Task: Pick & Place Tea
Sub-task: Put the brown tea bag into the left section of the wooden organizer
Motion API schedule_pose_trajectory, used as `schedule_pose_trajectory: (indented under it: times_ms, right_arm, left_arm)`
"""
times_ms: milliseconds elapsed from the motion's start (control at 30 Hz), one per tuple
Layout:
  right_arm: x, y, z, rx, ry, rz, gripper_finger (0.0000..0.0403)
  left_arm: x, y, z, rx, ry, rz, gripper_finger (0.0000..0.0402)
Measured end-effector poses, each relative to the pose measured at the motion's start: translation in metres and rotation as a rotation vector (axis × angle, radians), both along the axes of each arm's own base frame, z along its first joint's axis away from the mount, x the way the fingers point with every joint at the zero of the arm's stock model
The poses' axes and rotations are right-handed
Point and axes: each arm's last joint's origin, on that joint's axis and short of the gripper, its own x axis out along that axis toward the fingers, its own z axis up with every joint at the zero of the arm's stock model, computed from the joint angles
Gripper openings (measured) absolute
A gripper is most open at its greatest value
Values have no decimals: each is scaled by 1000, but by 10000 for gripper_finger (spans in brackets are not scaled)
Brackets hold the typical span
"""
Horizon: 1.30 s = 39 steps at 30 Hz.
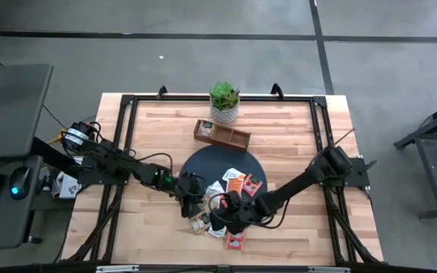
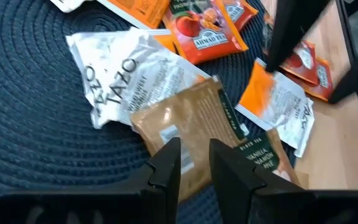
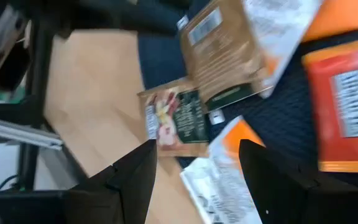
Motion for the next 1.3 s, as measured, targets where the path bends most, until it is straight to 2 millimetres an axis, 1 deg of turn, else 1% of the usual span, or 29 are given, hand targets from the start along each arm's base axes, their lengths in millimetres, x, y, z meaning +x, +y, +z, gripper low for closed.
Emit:
schedule_pose_trajectory:
  times_ms: [100,167,367,567,833,1100,1300]
  right_arm:
    - [2,0,-6,7,6,0,224]
    - [2,-1,-6,4,7,-9,224]
    - [6,-8,-6,6,6,-32,224]
    - [5,-8,-6,10,8,-31,224]
    - [5,-8,-7,10,15,-37,224]
    - [5,-8,-7,38,27,-32,224]
    - [5,-9,-7,49,31,-49,224]
  left_arm:
    - [2,6,0,-10,10,-23,82]
    - [2,9,-1,-10,22,-36,82]
    - [1,8,-2,-3,32,-69,82]
    - [1,8,-2,4,28,-85,82]
    - [6,5,-23,-8,74,-109,82]
    - [8,5,-31,9,90,-92,82]
    - [8,5,-33,14,100,-88,82]
